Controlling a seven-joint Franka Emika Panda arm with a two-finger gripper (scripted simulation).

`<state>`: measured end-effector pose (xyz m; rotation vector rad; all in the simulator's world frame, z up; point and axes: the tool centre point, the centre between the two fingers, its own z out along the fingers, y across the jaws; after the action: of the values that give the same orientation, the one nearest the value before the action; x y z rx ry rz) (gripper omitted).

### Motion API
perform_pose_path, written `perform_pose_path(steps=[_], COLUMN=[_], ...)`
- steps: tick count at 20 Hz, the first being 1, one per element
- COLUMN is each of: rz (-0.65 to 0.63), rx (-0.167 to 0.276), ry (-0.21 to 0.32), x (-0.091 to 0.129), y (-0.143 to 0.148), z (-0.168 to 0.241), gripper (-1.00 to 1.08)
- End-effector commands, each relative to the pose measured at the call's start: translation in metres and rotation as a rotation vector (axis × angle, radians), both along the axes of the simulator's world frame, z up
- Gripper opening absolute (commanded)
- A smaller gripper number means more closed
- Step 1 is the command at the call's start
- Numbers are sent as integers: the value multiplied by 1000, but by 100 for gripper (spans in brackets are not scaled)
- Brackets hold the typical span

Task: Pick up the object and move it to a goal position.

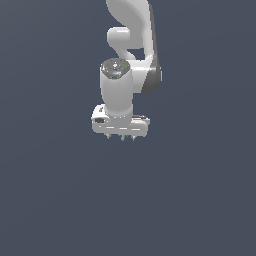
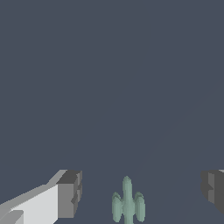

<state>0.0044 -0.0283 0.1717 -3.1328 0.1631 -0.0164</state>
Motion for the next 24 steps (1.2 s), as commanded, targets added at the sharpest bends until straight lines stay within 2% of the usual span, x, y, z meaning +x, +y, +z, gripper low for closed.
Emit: perform_pose_path(steps=[1, 10, 18, 24], rz=[0, -20, -23, -68], rx=[0, 3, 3, 4], ry=[0, 4, 4, 5], x=[0, -2, -3, -13], y=[0, -26, -25, -22], z=[0, 7, 6, -6], gripper=[100, 100, 100, 100])
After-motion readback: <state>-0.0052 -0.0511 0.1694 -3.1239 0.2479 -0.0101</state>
